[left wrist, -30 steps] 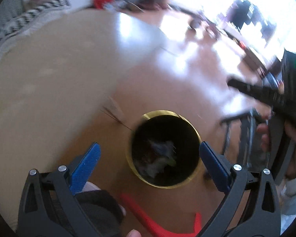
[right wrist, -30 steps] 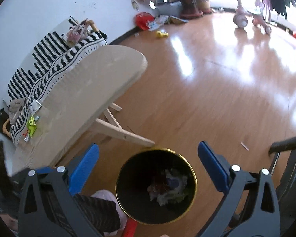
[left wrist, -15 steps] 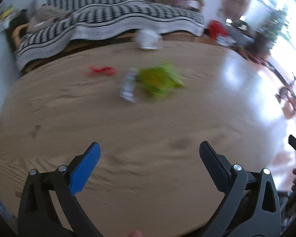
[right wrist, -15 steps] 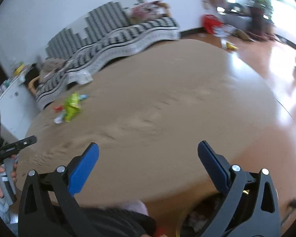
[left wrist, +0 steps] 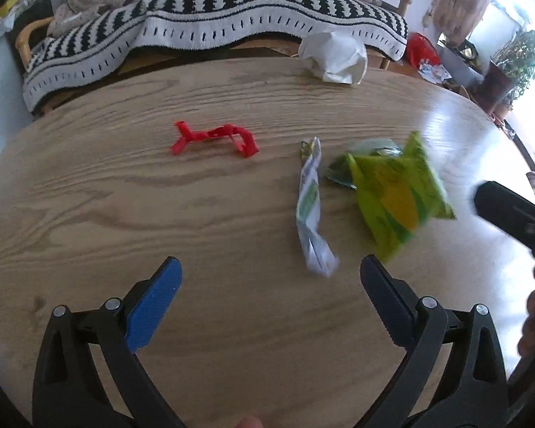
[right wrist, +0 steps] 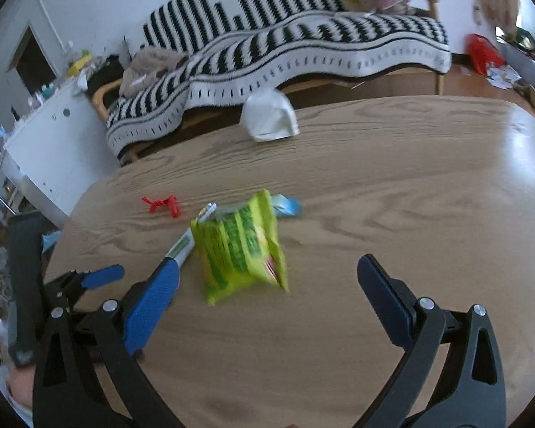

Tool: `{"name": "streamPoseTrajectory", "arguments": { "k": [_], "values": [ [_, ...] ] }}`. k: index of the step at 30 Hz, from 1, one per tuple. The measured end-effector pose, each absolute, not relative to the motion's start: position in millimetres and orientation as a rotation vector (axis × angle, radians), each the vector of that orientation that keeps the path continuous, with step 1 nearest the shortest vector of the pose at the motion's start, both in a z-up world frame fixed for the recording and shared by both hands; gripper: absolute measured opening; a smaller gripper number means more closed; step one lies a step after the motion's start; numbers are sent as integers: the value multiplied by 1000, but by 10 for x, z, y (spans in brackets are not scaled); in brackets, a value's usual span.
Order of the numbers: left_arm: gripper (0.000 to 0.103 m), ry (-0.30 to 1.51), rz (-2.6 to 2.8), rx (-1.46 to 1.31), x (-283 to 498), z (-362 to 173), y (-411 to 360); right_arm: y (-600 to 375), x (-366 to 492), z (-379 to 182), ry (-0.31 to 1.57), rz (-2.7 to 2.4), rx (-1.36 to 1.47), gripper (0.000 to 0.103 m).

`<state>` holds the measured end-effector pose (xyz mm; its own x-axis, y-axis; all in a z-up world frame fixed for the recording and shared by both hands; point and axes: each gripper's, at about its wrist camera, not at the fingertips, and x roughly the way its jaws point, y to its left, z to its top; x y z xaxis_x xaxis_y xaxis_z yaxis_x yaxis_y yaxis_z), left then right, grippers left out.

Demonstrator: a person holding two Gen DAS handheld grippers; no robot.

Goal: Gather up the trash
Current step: 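Move both tools back over the table toward the remaining trash, then grasp the white wrapper strip with left tool while right tool grasps the popcorn bag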

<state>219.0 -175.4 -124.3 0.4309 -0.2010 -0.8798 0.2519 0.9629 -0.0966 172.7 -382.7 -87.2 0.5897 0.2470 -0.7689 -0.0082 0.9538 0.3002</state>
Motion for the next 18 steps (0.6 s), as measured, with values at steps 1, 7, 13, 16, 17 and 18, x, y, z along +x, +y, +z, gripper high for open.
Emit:
{"name": "streamPoseTrajectory", "arguments": {
  "k": [1, 7, 13, 16, 17, 18],
  "values": [
    [97, 1089, -281, 61, 2232, -1301, -1764, -3770, 1855, -954, 949, 156, 282, 97],
    [97, 1020, -275, 89, 2363, -1336, -1793, -3707, 1977, -1139, 979, 197, 349, 88],
    [97, 987, -336, 185, 2351, -1370, -1982, -3701, 2007, -1212, 982, 202, 356, 76],
    [97, 987, -354, 187, 2359, -1370, -1999, -3666, 2027, -1249, 994, 226, 349, 62],
    [95, 987, -363, 189, 2359, -1367, -2007, -3661, 2020, -1268, 997, 242, 355, 57],
    [91, 979, -373, 196, 2345, -1361, -2022, -3657, 2019, -1277, 994, 253, 360, 54]
  ]
}}
